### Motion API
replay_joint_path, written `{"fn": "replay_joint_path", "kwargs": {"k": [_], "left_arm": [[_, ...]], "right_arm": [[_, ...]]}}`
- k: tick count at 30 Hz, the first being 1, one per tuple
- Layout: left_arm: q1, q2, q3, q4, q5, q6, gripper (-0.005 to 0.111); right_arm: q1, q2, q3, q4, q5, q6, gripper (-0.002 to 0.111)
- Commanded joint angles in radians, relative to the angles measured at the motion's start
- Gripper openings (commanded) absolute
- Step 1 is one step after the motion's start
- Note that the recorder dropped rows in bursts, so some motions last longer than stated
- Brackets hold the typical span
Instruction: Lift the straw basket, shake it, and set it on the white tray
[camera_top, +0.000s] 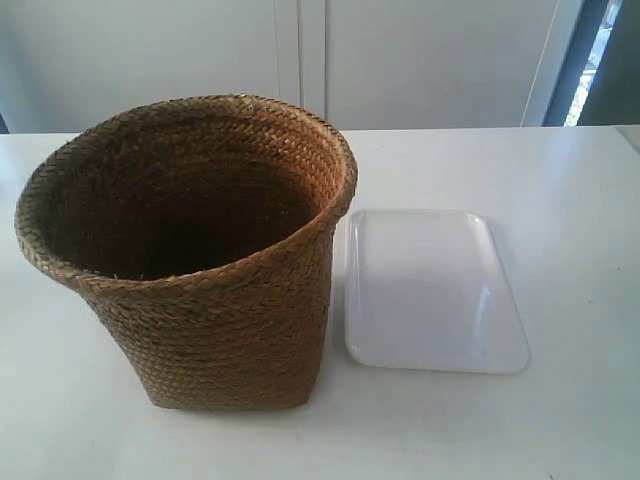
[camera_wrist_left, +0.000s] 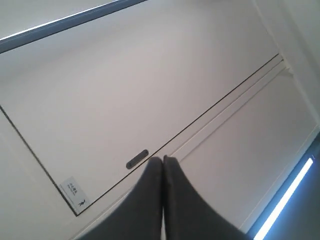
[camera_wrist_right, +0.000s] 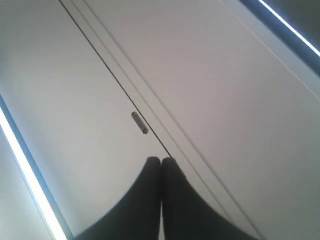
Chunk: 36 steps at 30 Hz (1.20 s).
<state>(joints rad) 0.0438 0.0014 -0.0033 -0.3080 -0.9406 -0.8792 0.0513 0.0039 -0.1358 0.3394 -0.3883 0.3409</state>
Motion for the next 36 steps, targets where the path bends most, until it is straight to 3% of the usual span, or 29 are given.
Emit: {"fn": "replay_joint_path", "kwargs": {"k": [1, 6, 9, 16, 24, 27, 31, 36], "left_arm": [[0.003, -0.001, -0.024, -0.102, 0.173, 0.037, 0.0], [0.003, -0.001, -0.058, -0.311, 0.344, 0.226, 0.0], [0.003, 0.0, -0.058, -0.315, 0.344, 0.297, 0.0], [0.003, -0.001, -0.058, -0.313, 0.358, 0.295, 0.0], [0.003, -0.001, -0.058, -0.313, 0.686, 0.308, 0.0], [0.003, -0.001, -0.058, -0.313, 0.7, 0.308, 0.0], [0.003, 0.0, -0.069, -0.311, 0.671, 0.385, 0.0], [0.003, 0.035, -0.162, -0.311, 0.762, 0.567, 0.0]], "right_arm": [[-0.002, 0.058, -0.089, -0.003, 0.077, -0.073, 0.0], [-0.002, 0.163, -0.174, -0.003, 0.105, -0.105, 0.0], [-0.002, 0.22, -0.211, -0.001, 0.127, -0.11, 0.0], [-0.002, 0.262, -0.23, -0.001, 0.154, -0.047, 0.0], [-0.002, 0.262, -0.224, 0.004, 0.163, 0.205, 0.0], [-0.002, 0.265, -0.224, 0.004, 0.156, 0.208, 0.0], [-0.002, 0.267, -0.228, 0.0, 0.168, 0.118, 0.0], [-0.002, 0.314, -0.321, 0.0, 0.289, -0.12, 0.0]]}}
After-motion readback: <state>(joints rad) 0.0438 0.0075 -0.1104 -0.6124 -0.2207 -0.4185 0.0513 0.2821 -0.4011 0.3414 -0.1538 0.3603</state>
